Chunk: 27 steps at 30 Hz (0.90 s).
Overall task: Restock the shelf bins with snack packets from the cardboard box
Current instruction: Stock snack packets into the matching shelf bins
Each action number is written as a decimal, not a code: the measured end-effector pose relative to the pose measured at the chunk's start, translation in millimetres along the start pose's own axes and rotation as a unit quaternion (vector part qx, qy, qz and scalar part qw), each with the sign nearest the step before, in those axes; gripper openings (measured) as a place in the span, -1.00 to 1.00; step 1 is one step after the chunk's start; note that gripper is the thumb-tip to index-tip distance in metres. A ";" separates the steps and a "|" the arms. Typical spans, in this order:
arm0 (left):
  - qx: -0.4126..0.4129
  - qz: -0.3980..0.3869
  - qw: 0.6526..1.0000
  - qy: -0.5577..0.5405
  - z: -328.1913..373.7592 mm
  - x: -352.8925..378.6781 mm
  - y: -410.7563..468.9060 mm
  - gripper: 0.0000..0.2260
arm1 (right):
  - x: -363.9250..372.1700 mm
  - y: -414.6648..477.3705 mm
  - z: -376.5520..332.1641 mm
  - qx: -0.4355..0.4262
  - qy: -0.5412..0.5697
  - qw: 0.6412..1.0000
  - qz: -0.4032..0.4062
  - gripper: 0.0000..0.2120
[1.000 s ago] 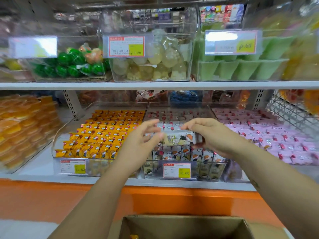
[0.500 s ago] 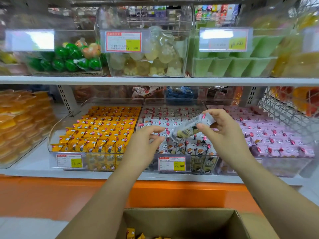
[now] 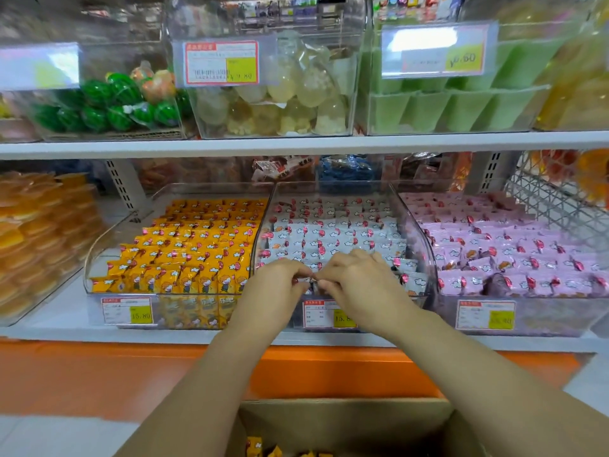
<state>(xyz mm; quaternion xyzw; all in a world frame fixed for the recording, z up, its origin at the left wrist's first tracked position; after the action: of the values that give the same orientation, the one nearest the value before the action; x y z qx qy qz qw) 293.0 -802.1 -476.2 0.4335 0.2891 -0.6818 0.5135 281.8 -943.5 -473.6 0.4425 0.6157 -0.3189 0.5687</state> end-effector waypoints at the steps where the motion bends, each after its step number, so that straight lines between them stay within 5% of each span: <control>1: 0.001 0.003 1.000 -0.008 -1.3 -0.2 -1.1 -0.74 | 0.0 -1.1 1.3 0.002 -0.016 1.000 -0.009 -0.70; 7: 0.038 -0.003 0.999 -0.002 3.0 0.9 -6.6 -0.75 | 2.1 -9.0 7.3 0.017 -0.024 0.999 -0.038 -0.68; 12: 0.061 -0.004 0.998 0.022 0.5 2.9 -5.2 -0.73 | 11.1 -18.4 -3.9 0.019 -0.069 0.997 0.022 -0.50; 15: 0.070 -0.011 0.996 0.048 -1.3 6.3 -2.9 -0.72 | 16.9 -18.0 3.3 0.038 -0.120 0.991 0.047 -0.55; 21: 0.086 -0.047 0.989 0.113 -1.2 10.9 -5.7 -0.65 | 18.5 -19.7 5.6 0.027 -0.074 0.997 -0.014 -0.45; 27: 0.142 0.157 0.976 0.050 -9.0 2.2 -41.6 -0.74 | 28.5 -60.9 -9.8 -0.029 0.016 0.988 0.152 -0.62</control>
<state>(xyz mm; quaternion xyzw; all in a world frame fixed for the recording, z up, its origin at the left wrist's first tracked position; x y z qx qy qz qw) 255.9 -782.9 -484.4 0.5753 0.1429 -0.6040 0.5327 223.6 -954.2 -506.8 0.5194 0.5590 -0.2035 0.6134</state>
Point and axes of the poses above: each hand's wrist, its own y-axis towards the middle knuckle, its own x-axis out of the palm, z = x × y, the point moved 2 cm from there along y, towards the middle knuckle, and after that the axes turned 11 degrees about -z, right-handed, at the moved point
